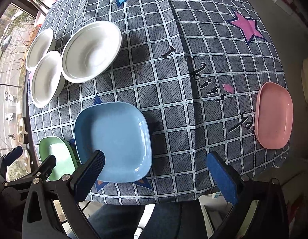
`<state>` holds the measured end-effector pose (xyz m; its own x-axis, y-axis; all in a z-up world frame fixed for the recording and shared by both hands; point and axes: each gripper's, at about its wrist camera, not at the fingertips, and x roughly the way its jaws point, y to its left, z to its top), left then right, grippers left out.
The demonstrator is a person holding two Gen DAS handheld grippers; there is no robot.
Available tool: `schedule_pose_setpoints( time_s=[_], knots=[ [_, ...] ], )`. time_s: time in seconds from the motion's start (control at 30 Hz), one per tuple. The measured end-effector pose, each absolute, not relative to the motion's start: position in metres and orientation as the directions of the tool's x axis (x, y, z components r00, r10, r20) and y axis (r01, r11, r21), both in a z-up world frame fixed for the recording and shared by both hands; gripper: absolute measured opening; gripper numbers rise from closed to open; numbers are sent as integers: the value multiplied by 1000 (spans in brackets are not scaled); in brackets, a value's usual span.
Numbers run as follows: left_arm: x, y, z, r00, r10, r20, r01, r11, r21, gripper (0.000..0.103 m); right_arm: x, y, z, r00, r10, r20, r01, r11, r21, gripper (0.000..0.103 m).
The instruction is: Organize plates and bowls
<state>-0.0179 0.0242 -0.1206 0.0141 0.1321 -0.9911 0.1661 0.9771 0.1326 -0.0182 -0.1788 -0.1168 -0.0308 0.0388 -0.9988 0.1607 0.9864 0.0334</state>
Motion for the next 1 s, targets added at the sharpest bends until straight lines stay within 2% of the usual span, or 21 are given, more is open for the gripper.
schedule_pose_setpoints(
  time_s=[0.5,1.0],
  knots=[
    [-18,15,-149,-49,186,-981,201,964,173,103,-23,-182,-159,-107,48,-993,172,985,29,103],
    [-15,4,-168,-90,217,-972,218,957,193,103,-43,-187,-239,-156,-16,-988,173,984,-43,103]
  ],
)
